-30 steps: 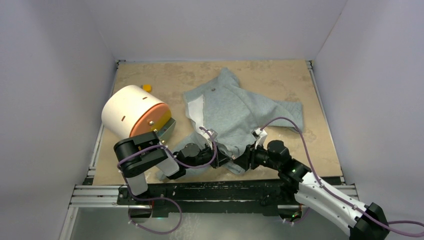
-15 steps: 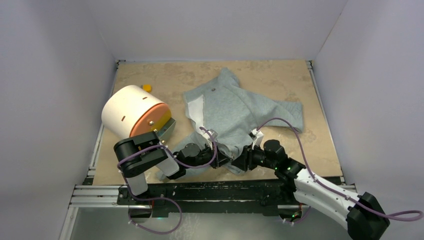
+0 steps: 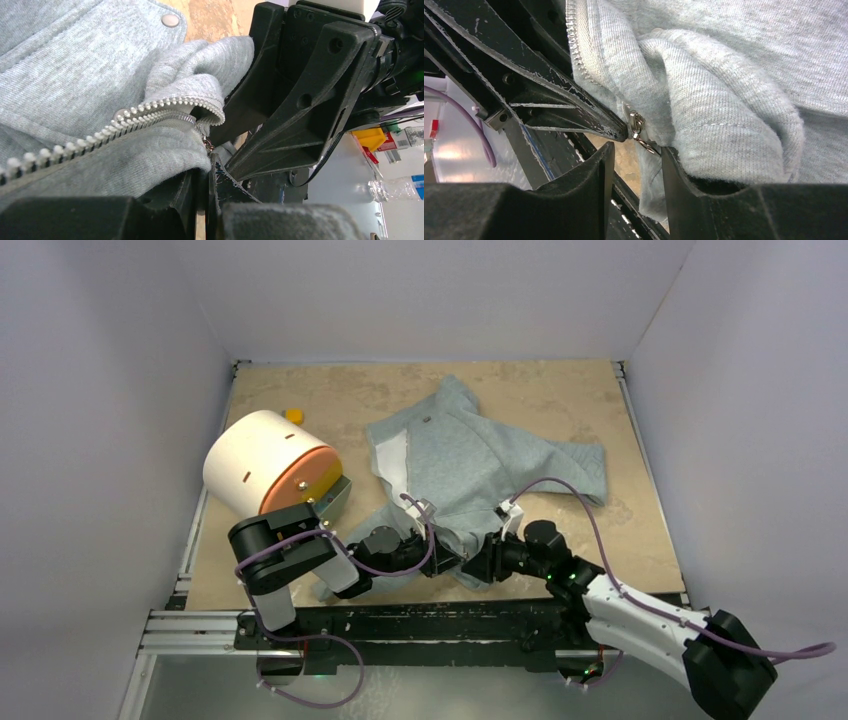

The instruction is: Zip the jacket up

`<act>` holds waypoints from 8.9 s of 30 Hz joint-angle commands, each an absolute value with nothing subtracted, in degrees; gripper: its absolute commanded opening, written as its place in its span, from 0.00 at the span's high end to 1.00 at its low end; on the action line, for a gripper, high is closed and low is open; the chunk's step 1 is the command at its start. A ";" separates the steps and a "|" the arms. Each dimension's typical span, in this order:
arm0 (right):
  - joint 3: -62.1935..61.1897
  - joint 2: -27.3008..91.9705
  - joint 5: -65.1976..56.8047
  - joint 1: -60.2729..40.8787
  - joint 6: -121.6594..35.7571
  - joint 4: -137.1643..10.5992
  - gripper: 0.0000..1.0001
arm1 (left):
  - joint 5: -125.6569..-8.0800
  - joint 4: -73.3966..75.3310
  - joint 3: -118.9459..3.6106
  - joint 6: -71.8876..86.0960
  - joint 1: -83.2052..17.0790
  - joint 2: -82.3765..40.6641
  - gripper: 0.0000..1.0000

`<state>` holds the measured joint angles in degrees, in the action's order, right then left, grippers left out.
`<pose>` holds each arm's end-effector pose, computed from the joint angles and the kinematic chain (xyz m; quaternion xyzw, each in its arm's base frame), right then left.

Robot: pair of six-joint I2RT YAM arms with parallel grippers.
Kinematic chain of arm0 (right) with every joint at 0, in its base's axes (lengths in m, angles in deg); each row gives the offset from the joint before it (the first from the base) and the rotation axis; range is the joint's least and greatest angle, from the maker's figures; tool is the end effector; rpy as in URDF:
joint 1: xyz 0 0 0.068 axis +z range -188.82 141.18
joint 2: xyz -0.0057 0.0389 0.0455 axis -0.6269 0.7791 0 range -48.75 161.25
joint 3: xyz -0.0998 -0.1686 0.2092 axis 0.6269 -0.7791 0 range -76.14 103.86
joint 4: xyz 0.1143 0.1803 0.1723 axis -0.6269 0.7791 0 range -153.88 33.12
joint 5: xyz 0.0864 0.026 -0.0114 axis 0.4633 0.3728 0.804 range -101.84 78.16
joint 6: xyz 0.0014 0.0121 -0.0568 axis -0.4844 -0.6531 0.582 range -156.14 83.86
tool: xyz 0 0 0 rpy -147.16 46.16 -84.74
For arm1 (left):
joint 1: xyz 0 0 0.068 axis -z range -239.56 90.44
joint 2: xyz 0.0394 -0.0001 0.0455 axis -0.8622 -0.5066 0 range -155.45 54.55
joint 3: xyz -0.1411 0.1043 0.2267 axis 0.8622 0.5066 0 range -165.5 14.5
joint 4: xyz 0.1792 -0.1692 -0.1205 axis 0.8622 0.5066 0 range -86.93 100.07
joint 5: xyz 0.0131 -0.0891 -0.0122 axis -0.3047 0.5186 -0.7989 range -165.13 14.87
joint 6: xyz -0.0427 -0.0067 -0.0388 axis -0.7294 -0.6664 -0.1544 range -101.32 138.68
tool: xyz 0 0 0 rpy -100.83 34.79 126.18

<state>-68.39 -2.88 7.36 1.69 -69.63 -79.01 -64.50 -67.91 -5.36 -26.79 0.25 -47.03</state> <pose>0.1212 0.1216 0.1565 -0.1422 0.8150 0.4386 0.3510 0.1369 -0.2506 0.1173 0.1544 0.7534 -0.5482 0.3287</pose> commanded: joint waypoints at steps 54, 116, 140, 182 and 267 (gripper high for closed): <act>-64.33 -8.19 13.19 1.87 -76.84 -80.35 1.00 | -62.93 -69.41 -5.63 -26.89 0.64 -49.84 1.00; -36.80 22.85 8.23 -4.79 -96.12 -107.84 1.00 | -84.53 -55.70 4.77 -33.90 22.40 -36.19 1.00; -42.70 9.83 0.79 -7.80 -82.20 -87.61 1.00 | -94.06 -26.21 4.16 -42.39 23.23 -18.77 1.00; 27.24 78.35 4.28 -9.61 -47.26 -51.84 0.72 | -102.53 14.56 0.10 -61.45 22.92 -1.08 1.00; -30.30 36.78 -11.48 13.81 -44.17 -67.42 0.93 | -84.53 0.87 -0.22 -44.19 7.06 -8.59 1.00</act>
<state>-30.38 40.59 -13.75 13.82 -41.74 -70.01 -85.28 0.57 -1.33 -43.66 7.20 -7.91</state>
